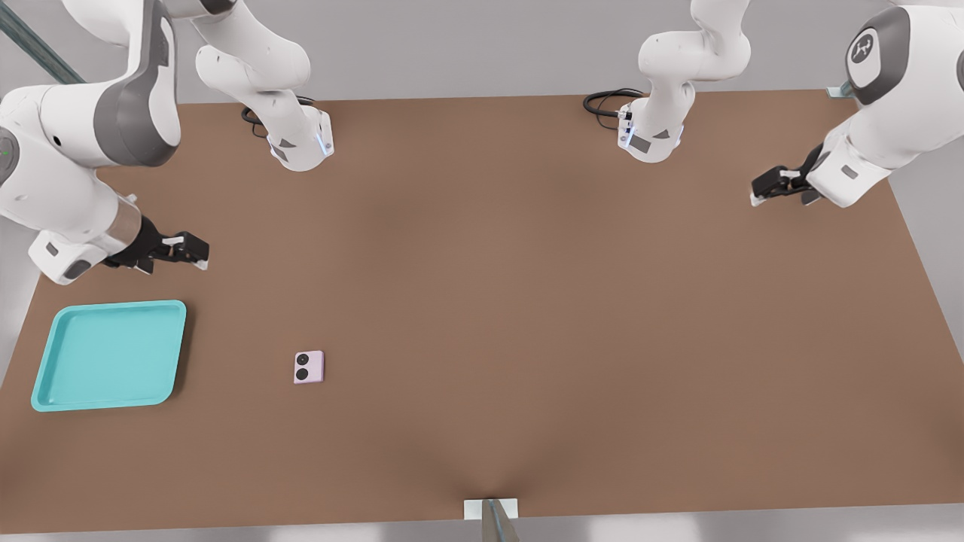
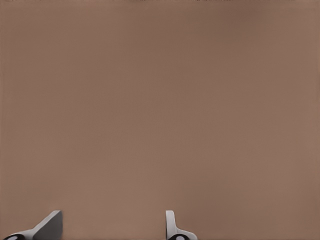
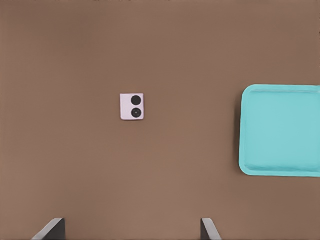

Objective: Keep left arm still and place phone on the tray with right arm

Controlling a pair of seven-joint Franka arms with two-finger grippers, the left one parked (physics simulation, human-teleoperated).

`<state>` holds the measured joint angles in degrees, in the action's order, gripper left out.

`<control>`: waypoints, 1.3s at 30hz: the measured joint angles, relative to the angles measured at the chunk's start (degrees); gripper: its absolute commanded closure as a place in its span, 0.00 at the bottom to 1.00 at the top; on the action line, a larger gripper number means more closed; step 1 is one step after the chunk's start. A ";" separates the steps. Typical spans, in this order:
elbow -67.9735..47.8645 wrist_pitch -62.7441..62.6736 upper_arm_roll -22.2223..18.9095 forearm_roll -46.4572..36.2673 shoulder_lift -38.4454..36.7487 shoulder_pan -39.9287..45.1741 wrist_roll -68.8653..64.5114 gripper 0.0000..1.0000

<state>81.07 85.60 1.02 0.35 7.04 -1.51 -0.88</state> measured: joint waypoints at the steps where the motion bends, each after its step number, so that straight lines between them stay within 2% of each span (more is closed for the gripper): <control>1: 0.00 0.56 0.08 0.12 0.01 -0.01 0.04 0.00; 4: 0.04 1.90 0.30 0.34 0.92 0.23 0.28 0.00; 8: 0.37 6.54 1.11 0.53 9.44 -2.63 0.75 0.00; 15: 11.60 26.74 2.76 0.30 25.13 -4.17 1.38 0.00; 20: 14.54 39.40 2.84 0.26 30.42 -3.44 1.83 0.00; 30: 16.93 54.91 2.76 0.45 35.78 -2.31 2.29 0.00; 39: 21.37 58.55 2.75 0.63 33.51 -2.58 2.69 0.00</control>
<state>102.44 144.15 3.78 0.97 40.55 -4.09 1.81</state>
